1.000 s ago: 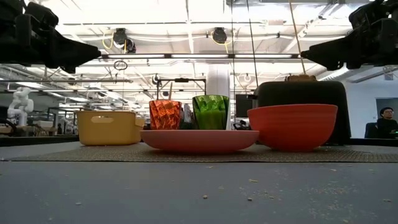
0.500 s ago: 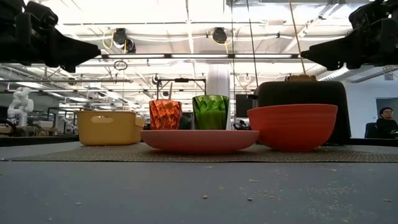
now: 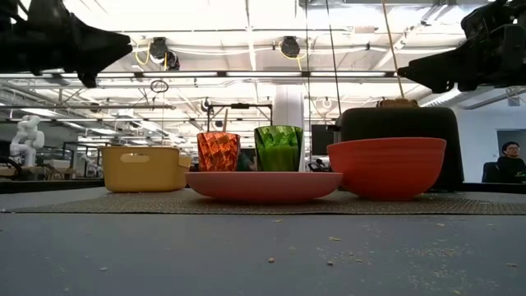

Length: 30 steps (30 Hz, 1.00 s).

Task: Arrange a breakfast setting
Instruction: Pour the cereal from the cereal box into the pink bowl

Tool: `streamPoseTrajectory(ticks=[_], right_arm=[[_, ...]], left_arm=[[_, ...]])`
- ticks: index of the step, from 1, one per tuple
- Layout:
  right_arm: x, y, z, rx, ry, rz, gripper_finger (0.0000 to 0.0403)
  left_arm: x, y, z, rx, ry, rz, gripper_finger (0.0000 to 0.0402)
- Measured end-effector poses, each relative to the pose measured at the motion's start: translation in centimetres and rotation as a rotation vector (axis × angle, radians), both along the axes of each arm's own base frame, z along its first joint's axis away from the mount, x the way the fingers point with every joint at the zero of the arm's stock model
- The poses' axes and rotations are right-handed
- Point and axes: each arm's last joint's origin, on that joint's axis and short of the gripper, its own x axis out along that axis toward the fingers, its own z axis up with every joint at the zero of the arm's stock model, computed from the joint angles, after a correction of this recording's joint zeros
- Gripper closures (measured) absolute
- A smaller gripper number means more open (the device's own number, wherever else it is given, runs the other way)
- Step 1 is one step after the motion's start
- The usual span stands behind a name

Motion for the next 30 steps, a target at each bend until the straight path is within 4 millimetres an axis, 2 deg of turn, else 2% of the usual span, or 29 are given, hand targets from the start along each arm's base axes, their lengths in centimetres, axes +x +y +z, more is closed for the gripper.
streamPoseTrajectory(ticks=[5, 12, 17, 19, 24, 27, 30], right_arm=[[0.0, 0.0, 0.0, 0.000, 0.000, 0.000, 0.0193], [0.0, 0.0, 0.0, 0.000, 0.000, 0.000, 0.0193], [0.0, 0.0, 0.0, 0.000, 0.000, 0.000, 0.0193], [0.0, 0.0, 0.0, 0.000, 0.000, 0.000, 0.0193], [0.0, 0.0, 0.0, 0.000, 0.000, 0.000, 0.0193], [0.0, 0.0, 0.0, 0.000, 0.000, 0.000, 0.0193], [0.0, 0.0, 0.0, 0.000, 0.000, 0.000, 0.0193]], left_arm=[[-0.3, 0.3, 0.5, -0.086, -0.084, 0.078, 0.0262], [-0.5, 0.3, 0.9, -0.119, -0.142, 0.082, 0.0200], [-1.0, 0.4, 2.0, -0.129, -0.254, 0.081, 0.0156], [-1.4, 0.4, 2.9, -0.131, -0.287, 0.078, 0.0147], [-2.6, 0.3, 7.0, -0.135, -0.325, 0.066, 0.0144], [-2.8, 0.3, 9.9, -0.133, -0.276, 0.063, 0.0144], [-2.2, 0.3, 12.5, -0.152, -0.161, 0.081, 0.0144]])
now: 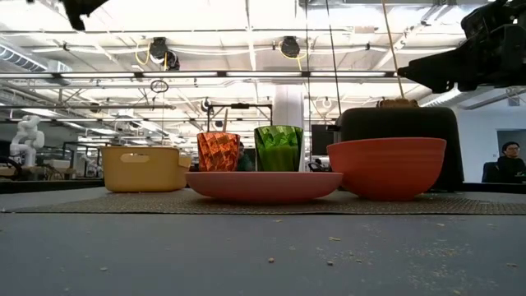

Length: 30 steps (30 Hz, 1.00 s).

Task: Arrange a breakfast setting
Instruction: Pour the cereal from the cereal box into the pink bowl

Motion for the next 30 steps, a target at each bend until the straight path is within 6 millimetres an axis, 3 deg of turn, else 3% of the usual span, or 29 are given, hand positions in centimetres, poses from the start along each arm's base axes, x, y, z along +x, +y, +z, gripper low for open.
streamPoseTrajectory(ticks=[6, 15, 26, 30], right_arm=[[0.0, 0.0, 0.0, 0.000, 0.000, 0.000, 0.0193], [0.0, 0.0, 0.0, 0.000, -0.001, 0.000, 0.0193], [0.0, 0.0, 0.0, 0.000, -0.001, 0.000, 0.0193], [0.0, 0.0, 0.0, 0.000, 0.000, 0.000, 0.0193]], left_arm=[[1.7, 0.1, 4.8, -0.118, 0.249, 0.031, 0.0144], [3.5, -0.1, 10.8, -0.404, 0.462, -0.011, 0.0144], [3.3, -1.4, 12.6, -0.929, 0.972, -0.035, 0.0144], [3.8, -2.1, 13.3, -1.054, 0.965, -0.202, 0.0144]])
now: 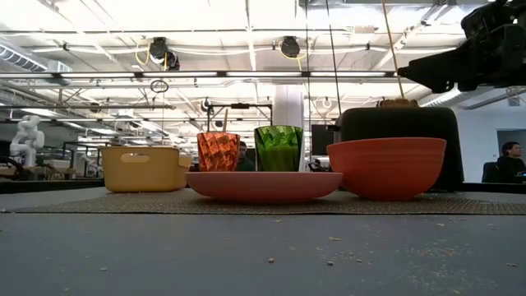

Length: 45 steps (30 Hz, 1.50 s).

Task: Arrange a breakfast setting
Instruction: Pour the cereal from the cereal box into the pink bowl

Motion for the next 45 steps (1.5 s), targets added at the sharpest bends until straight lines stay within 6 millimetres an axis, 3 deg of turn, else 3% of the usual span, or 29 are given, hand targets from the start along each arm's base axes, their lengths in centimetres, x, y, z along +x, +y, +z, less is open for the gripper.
streamPoseTrajectory(ticks=[11, 19, 25, 45], right_arm=[[0.0, 0.0, 0.0, 0.000, 0.000, 0.000, 0.0193], [0.0, 0.0, 0.0, 0.000, 0.001, 0.000, 0.0193], [0.0, 0.0, 0.0, 0.000, 0.000, 0.000, 0.0193], [0.0, 0.0, 0.0, 0.000, -0.001, 0.000, 0.0193]], left_arm=[[0.5, -1.5, -0.6, -0.223, 0.118, 0.020, 0.0144], [1.9, -3.8, -1.2, -0.435, 0.274, -0.034, 0.0144], [2.8, -5.4, -1.7, -0.486, 0.367, -0.081, 0.0144], [1.7, -7.5, -1.6, -0.711, 0.584, -0.042, 0.0144]])
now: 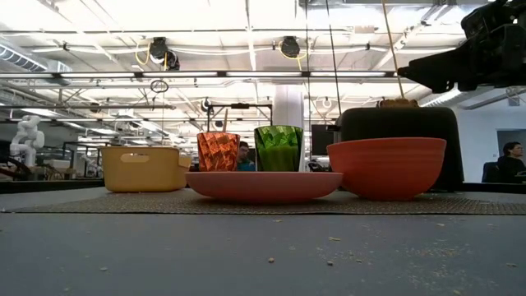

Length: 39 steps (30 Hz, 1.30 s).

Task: Arrange a breakfast setting
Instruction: Pour the cereal from the cereal box into the pink bowl

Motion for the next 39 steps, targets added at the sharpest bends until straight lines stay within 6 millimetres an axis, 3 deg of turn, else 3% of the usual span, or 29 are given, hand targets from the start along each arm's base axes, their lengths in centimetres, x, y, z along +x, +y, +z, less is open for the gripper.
streamPoseTrajectory(ticks=[8, 27, 39], right_arm=[[0.0, 0.0, 0.0, 0.000, 0.000, 0.000, 0.0193], [0.0, 0.0, 0.0, 0.000, 0.000, 0.000, 0.0193], [0.0, 0.0, 0.0, 0.000, 0.000, 0.000, 0.0193]], left_arm=[[-0.2, -1.6, -0.3, -0.013, 0.133, 0.040, 0.0144], [3.5, -8.5, -4.6, 0.154, 0.273, -0.162, 0.0144], [3.1, -9.5, -5.1, 0.246, 0.209, -0.194, 0.0152]])
